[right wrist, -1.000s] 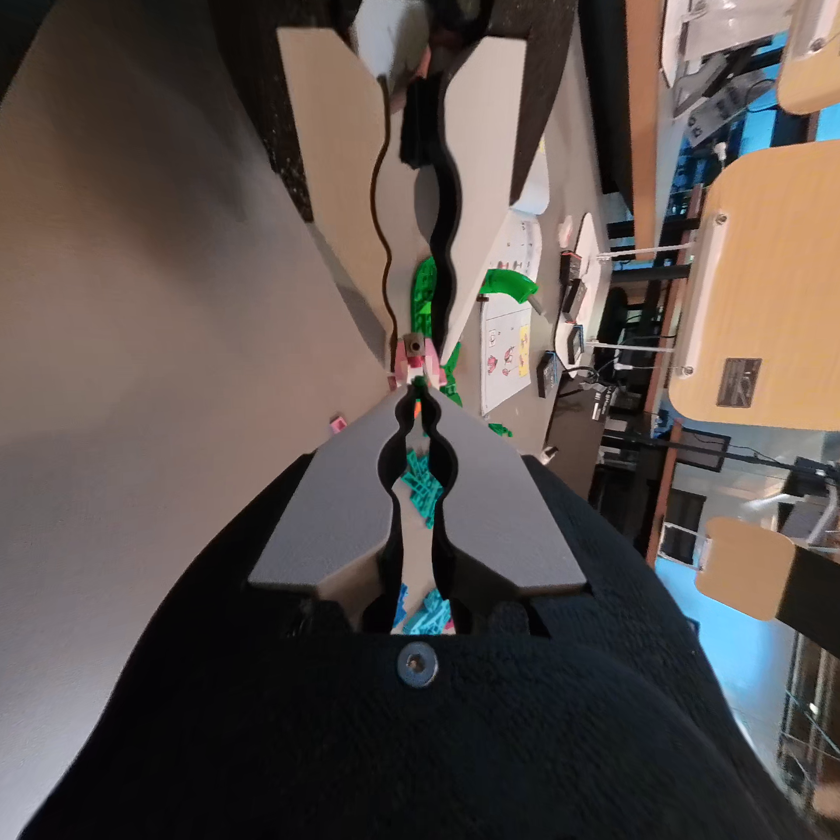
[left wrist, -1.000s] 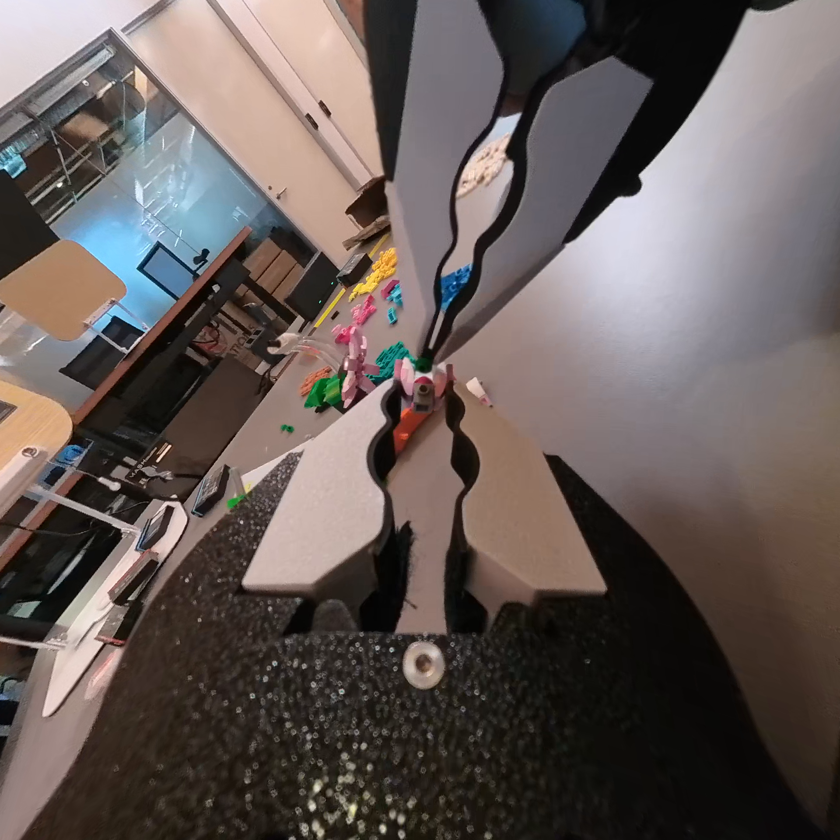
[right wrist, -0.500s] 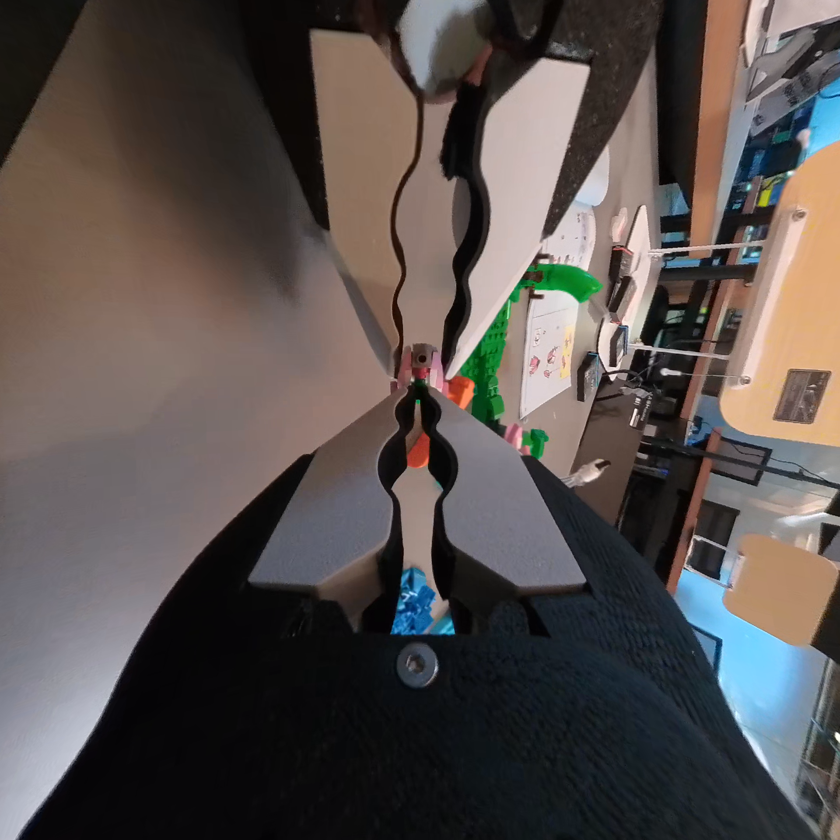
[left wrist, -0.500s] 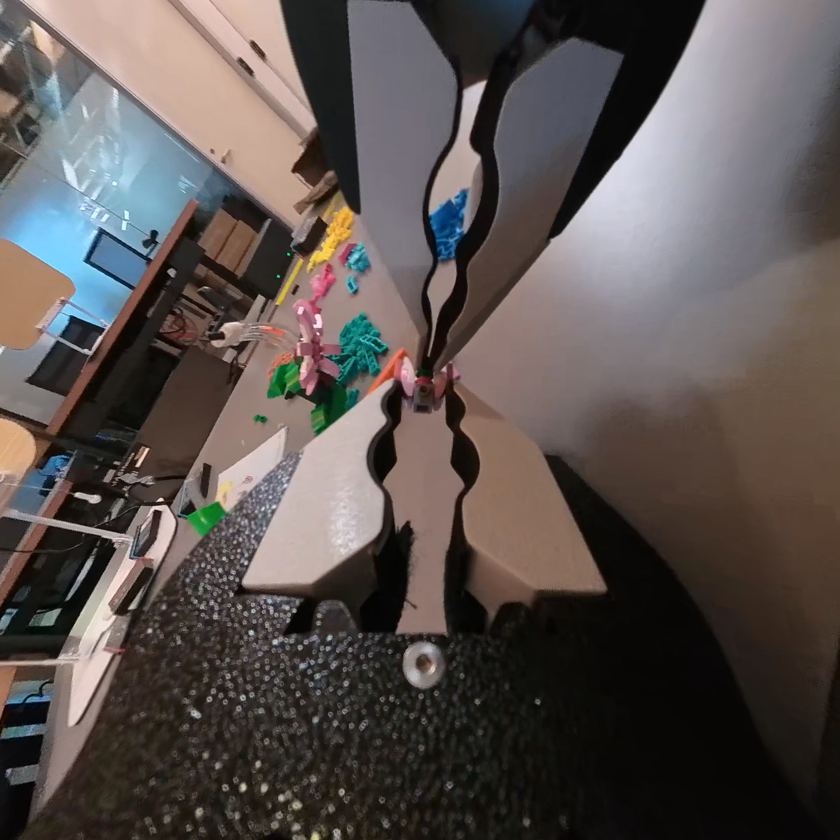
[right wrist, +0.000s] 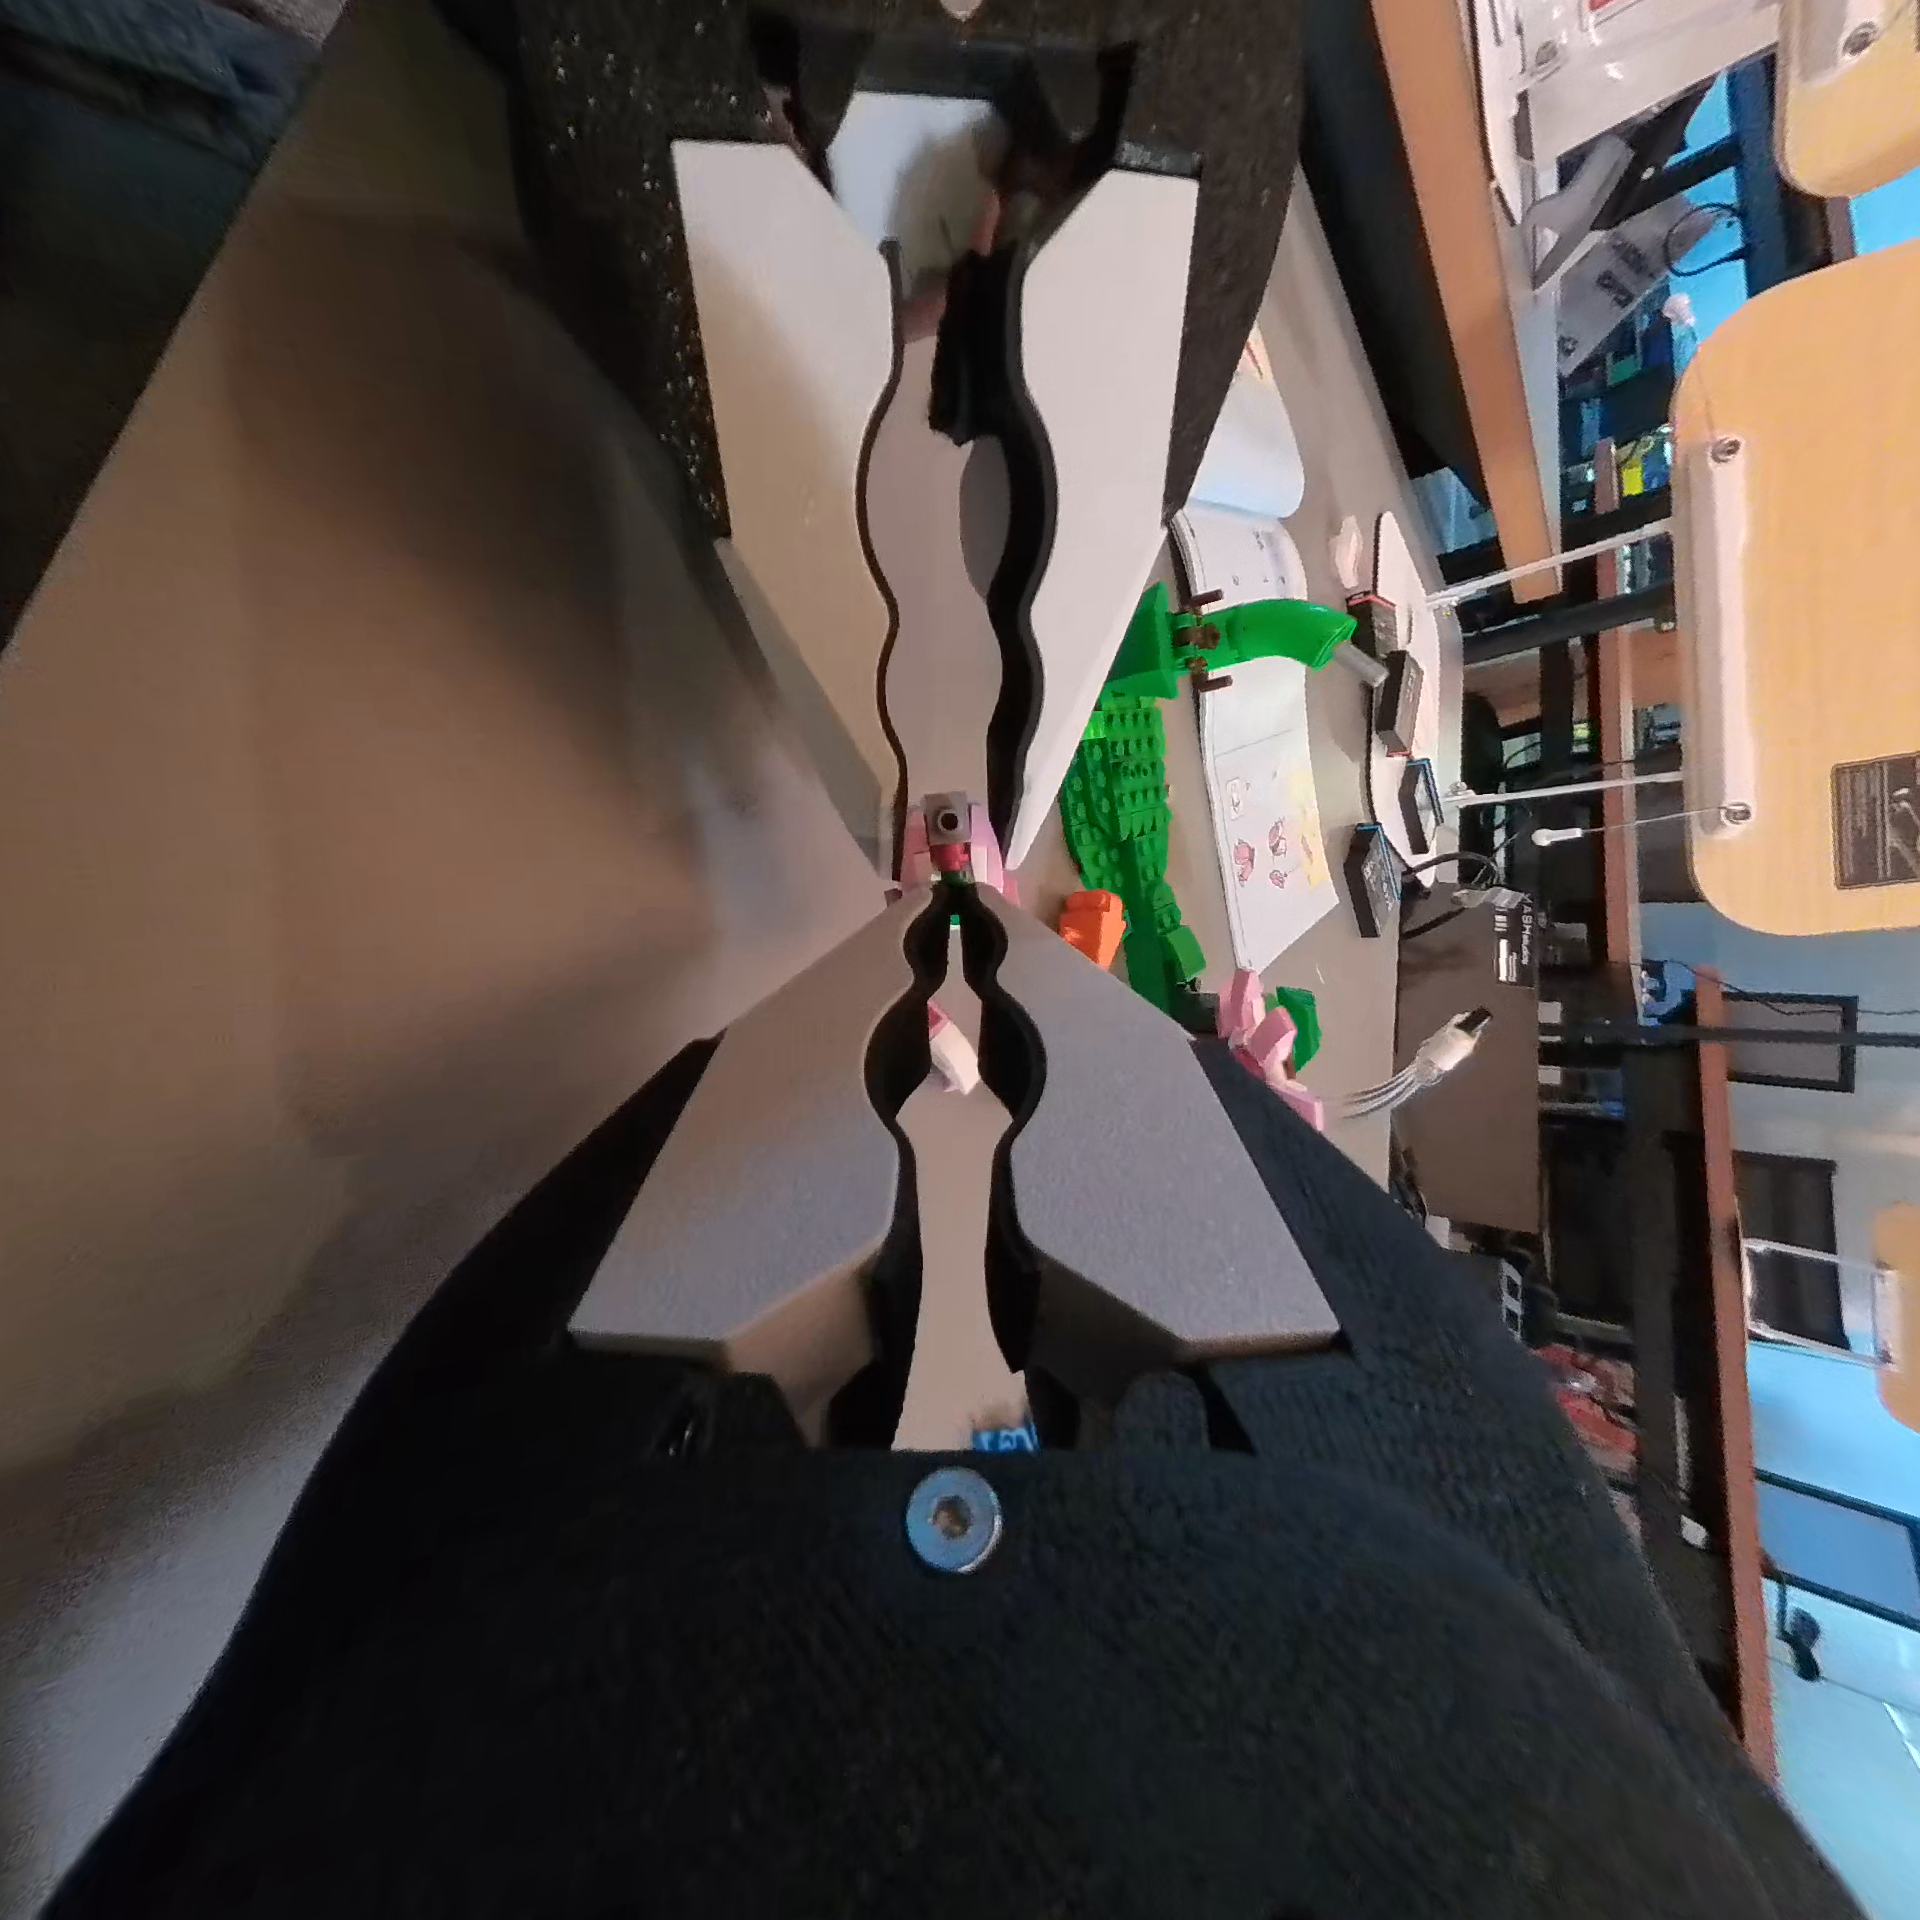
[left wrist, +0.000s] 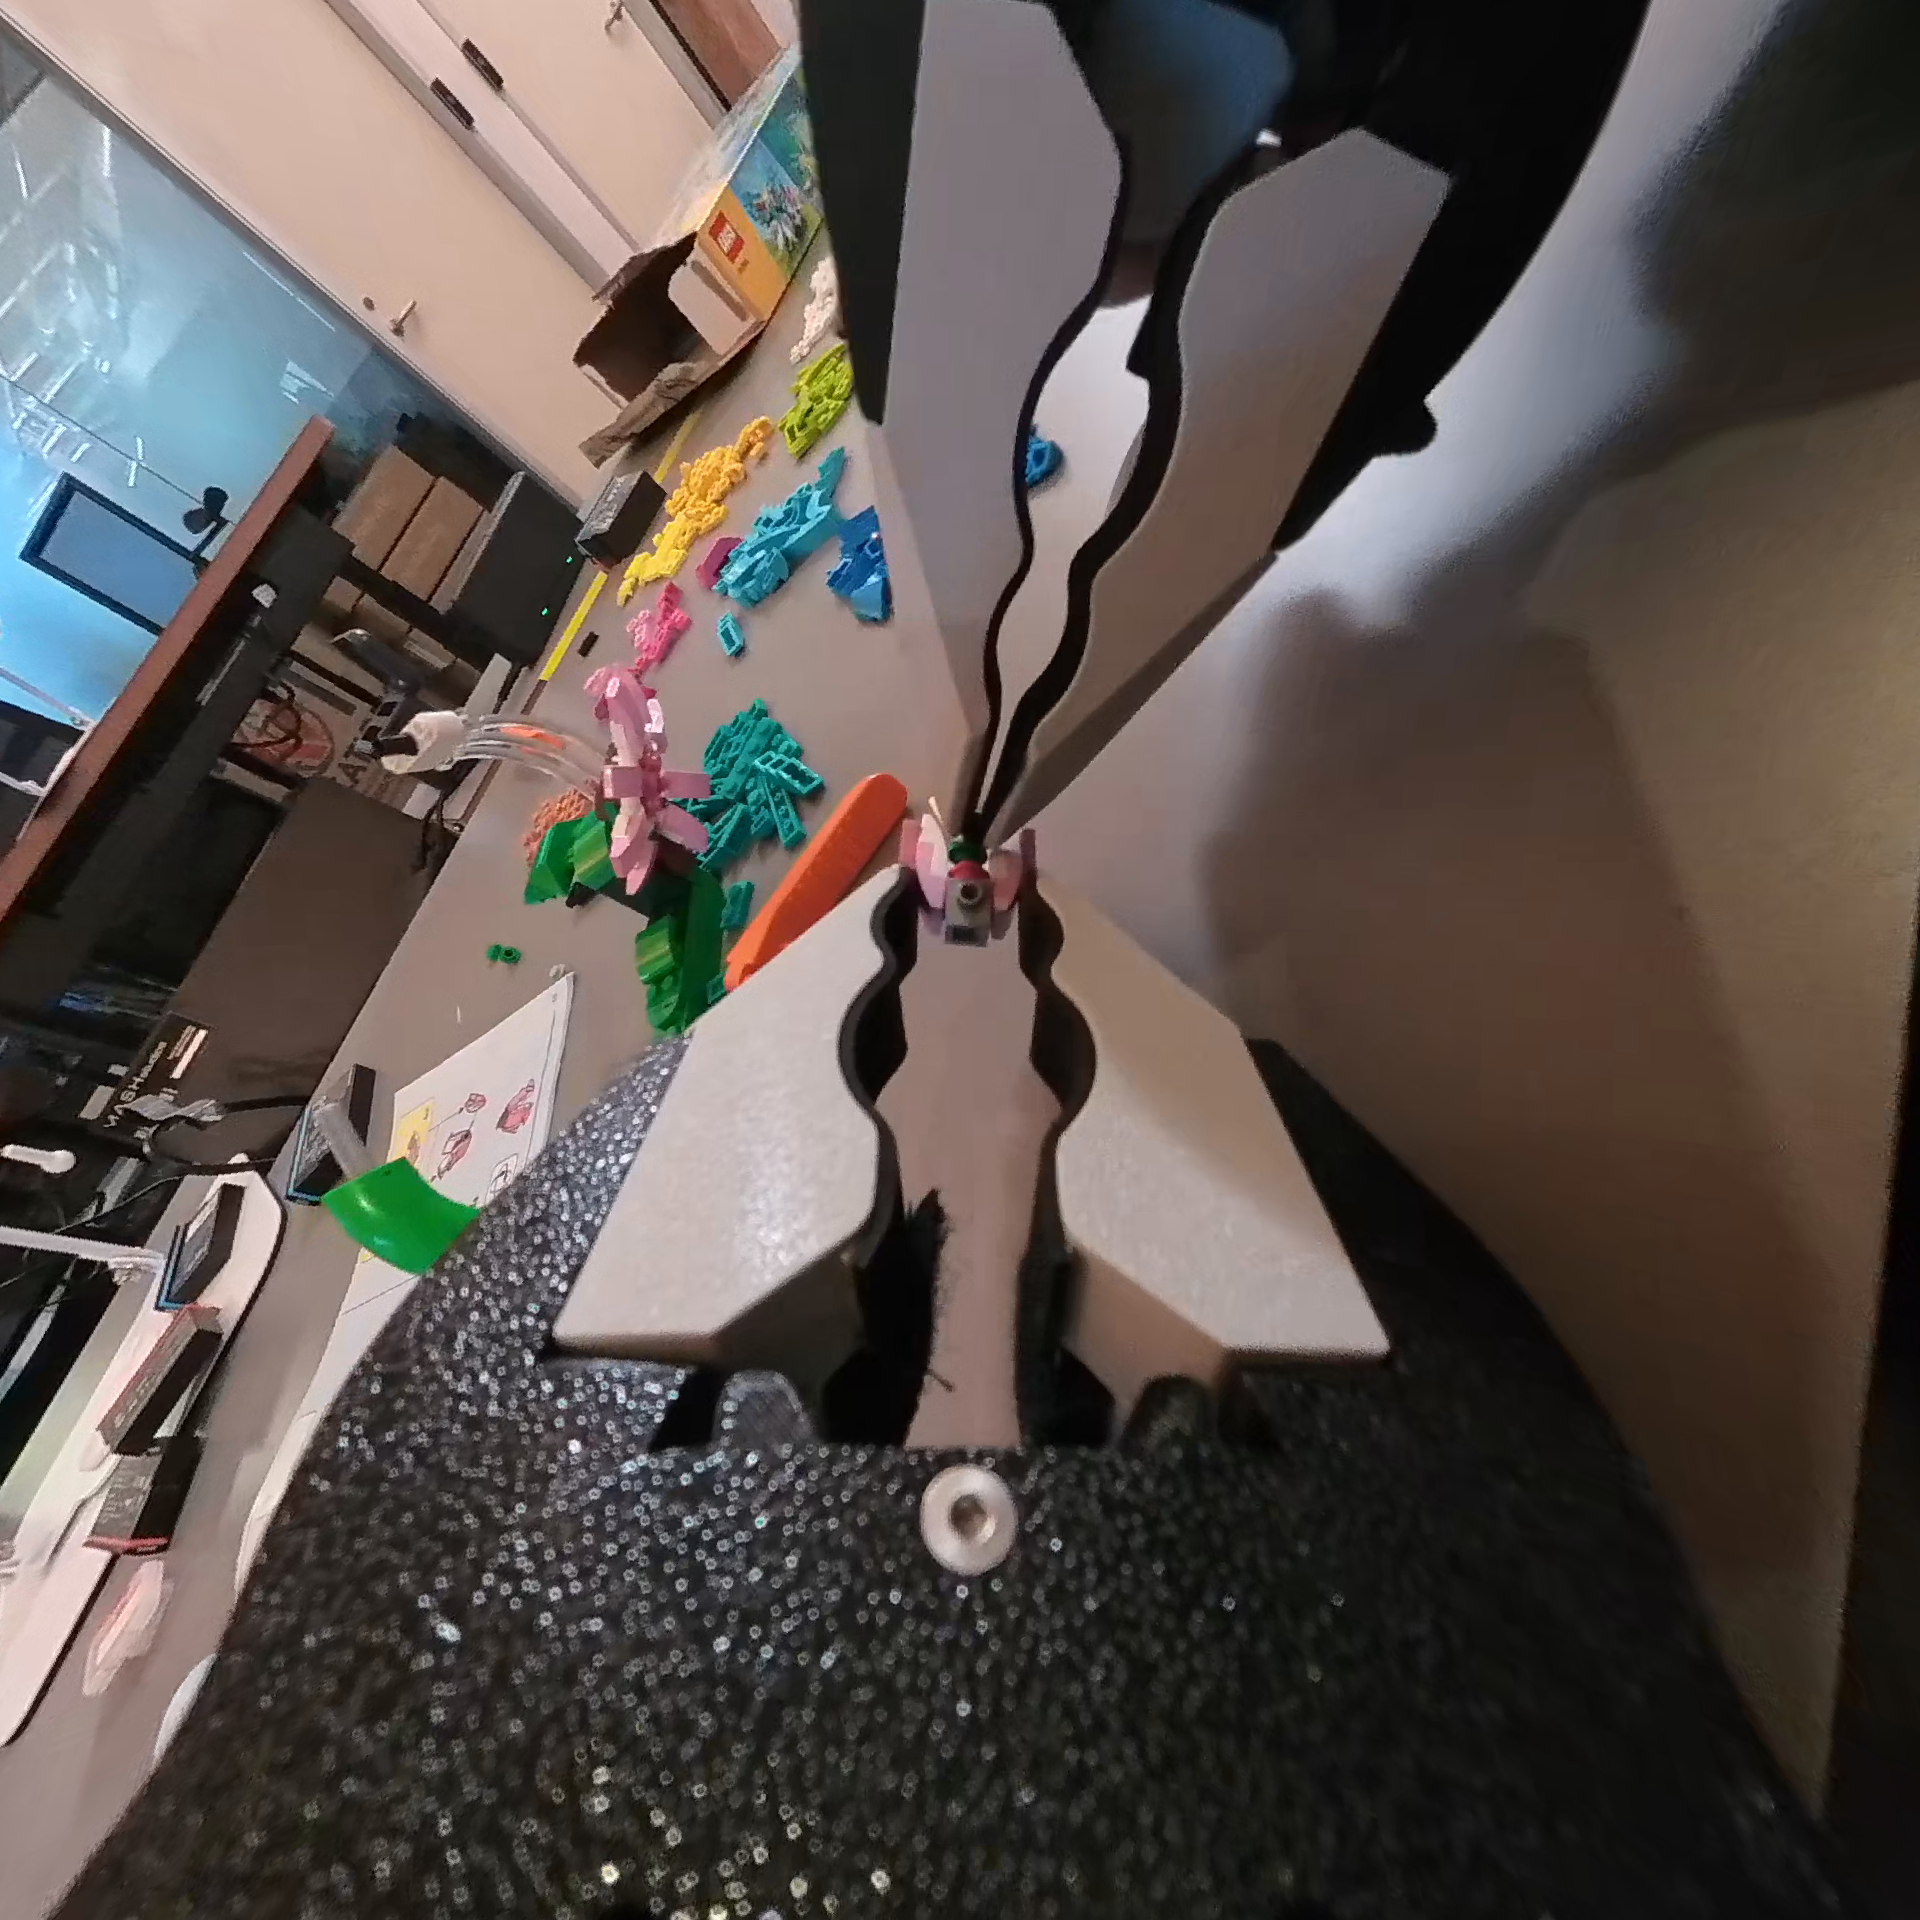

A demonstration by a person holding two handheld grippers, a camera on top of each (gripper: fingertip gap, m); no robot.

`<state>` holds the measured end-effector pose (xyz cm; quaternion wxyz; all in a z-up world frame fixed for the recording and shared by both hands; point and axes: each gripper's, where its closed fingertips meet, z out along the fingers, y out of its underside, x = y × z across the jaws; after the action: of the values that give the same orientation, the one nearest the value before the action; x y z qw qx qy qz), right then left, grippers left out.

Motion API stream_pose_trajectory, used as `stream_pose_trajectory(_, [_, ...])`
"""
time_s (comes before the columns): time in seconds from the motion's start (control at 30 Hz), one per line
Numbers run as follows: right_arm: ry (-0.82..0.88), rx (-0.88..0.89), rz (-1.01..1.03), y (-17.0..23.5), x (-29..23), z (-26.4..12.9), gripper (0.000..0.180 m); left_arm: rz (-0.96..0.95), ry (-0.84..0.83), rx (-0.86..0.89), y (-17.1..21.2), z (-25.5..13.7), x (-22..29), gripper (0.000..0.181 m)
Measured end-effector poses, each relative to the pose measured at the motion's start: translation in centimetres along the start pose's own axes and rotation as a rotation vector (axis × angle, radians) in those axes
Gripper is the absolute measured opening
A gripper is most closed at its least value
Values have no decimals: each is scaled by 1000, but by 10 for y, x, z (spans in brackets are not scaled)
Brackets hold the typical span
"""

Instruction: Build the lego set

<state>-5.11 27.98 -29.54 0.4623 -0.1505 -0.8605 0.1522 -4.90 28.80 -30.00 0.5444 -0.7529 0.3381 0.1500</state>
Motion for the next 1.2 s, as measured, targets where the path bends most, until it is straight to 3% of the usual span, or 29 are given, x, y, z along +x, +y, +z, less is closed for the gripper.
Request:
stream_pose_trajectory(0.2, [23,31,-57,-13,-2,2,0,35,19,-12,-1,4,7,18])
stream_pose_trajectory(0.33, [34,37,29,-5,3,-3,0,15,-5,-14,1,2,1,17])
stream_pose_trajectory(0.5, [11,-1,263,25,7,-17,0,-8,-59,-7,1,-1,-10,17])
stream_pose_trajectory(0.83, [-249,-64,773,86,-17,-56,2,-76,-91,28,-1,-6,-19,17])
stream_pose_trajectory(1.03, [-320,-138,831,108,-34,-73,6,-90,-93,49,-4,-7,-20,17])
stream_pose_trajectory(1.2, [-236,-125,836,115,-24,-72,7,-102,-94,73,-7,-9,-21,17])
